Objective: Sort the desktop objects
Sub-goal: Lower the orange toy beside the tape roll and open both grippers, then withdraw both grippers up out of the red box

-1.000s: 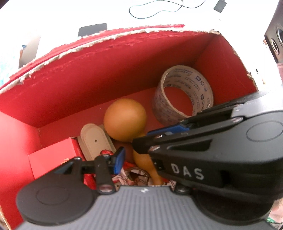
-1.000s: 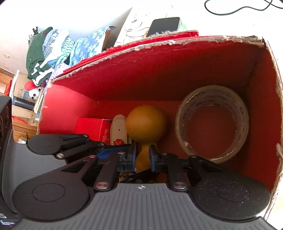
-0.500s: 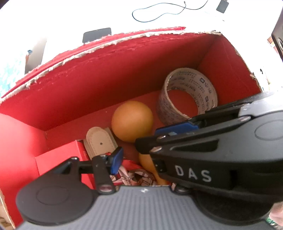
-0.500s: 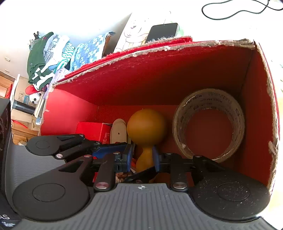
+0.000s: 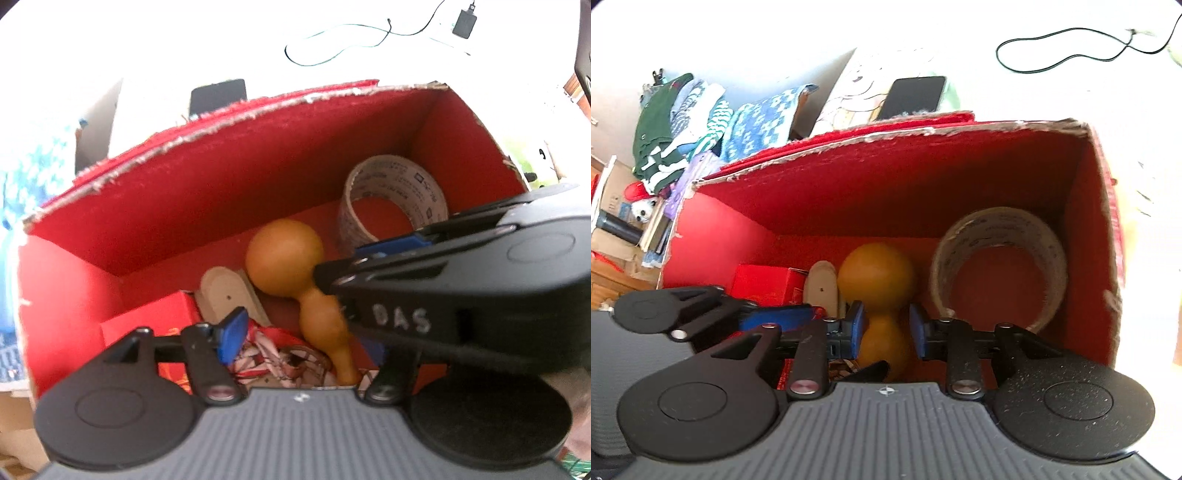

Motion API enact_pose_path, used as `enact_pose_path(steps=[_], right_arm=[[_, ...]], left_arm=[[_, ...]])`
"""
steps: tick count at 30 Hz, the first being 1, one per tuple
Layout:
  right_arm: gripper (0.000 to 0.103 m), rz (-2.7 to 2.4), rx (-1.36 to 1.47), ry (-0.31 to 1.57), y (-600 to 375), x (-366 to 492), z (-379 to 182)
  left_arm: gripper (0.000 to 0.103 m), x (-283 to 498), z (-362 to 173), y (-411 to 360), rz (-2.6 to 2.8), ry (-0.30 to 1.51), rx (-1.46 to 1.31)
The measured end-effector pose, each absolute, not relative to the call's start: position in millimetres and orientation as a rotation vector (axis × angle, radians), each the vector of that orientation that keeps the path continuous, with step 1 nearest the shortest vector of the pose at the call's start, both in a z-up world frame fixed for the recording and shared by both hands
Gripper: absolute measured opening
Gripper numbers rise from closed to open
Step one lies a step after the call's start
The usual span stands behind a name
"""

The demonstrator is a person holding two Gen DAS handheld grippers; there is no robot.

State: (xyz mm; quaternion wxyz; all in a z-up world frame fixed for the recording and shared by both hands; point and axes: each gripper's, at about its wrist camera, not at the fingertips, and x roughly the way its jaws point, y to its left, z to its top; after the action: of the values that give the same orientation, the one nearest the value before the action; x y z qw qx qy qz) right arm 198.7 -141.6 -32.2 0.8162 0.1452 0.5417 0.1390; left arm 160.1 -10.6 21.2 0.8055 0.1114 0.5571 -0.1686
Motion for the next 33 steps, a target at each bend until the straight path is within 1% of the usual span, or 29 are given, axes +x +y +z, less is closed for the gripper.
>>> enact_pose_path(steps=[6,8,12,23,33], right_arm=[[0.03,0.27,0.36,1.083,-154,184,-18],[0.03,0.271,0.382,1.056,-157,177,-13],[0.03,0.27,0.416,1.014,-158,163,-6],[0.031,0.208,0.406,0.938,-152,132,7],[0.03,0.218,0.387,0.825,-149,103,26]], left_arm=[[0.067,156,31,4,-0.341,1.148,0.207],[0.067,150,37,2,-0.33,1.123,0.211],[0.067,148,33,-8,-0.319,1.089,0.211],[0.068,134,35,1,-0.269,1.066,0.199],[0.071,115,49,3,-0.201,1.007,0.225]])
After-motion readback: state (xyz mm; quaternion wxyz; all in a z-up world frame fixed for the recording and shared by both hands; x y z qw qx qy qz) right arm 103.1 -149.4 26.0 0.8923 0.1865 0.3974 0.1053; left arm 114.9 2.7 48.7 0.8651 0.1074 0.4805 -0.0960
